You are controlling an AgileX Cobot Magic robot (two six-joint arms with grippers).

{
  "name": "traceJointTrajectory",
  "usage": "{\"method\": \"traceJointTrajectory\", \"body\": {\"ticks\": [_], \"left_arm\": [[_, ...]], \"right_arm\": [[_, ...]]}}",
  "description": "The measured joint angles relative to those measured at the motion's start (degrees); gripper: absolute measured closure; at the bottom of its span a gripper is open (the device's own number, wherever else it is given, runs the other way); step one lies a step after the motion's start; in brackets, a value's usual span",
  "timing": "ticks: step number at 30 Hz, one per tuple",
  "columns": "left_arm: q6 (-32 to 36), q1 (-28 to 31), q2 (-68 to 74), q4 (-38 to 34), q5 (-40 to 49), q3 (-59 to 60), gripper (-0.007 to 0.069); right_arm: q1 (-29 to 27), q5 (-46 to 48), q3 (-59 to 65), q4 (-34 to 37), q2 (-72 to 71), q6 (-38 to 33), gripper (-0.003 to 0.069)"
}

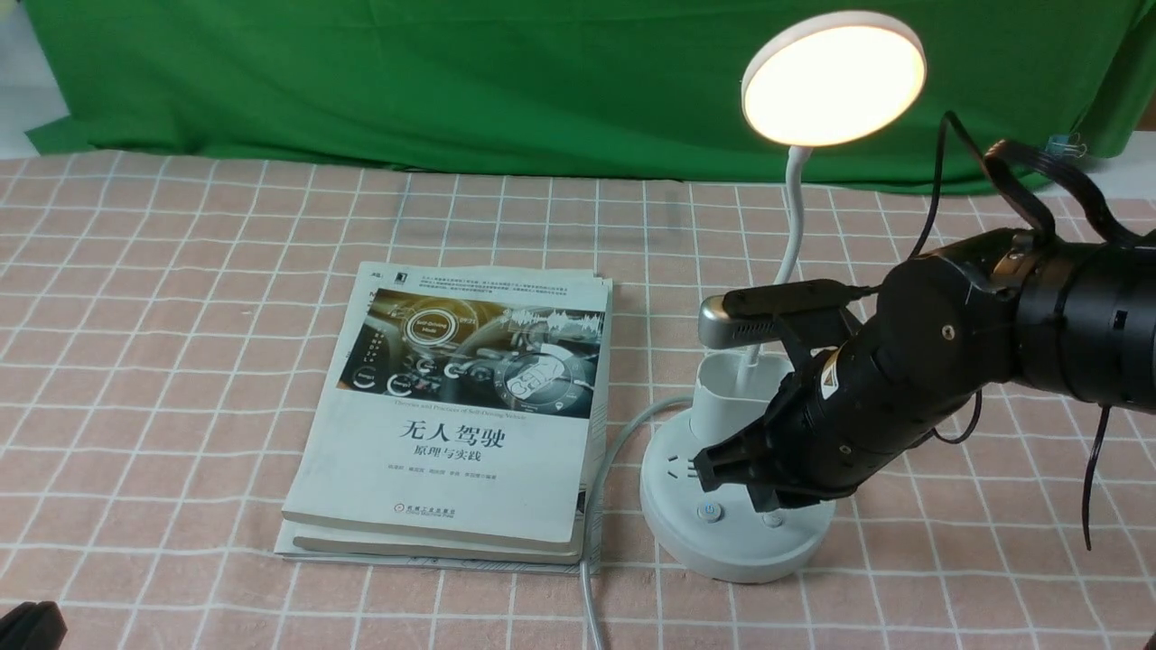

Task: Turn off the table lamp on the pink coffee tablecloth by hand.
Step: 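Press the power button on the lamp base to turn the lamp off with the right gripper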

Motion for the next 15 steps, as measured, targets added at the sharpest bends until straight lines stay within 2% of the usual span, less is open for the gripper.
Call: {"method": "traceJointTrajectory", "body": {"ticks": [15], "left_arm": [[0.0, 0.0, 0.0, 0.4, 0.0, 0.0, 0.0618]], "right_arm": [[-0.9, 0.8, -0.5, -0.8, 0.2, -0.2, 0.0613]]}}
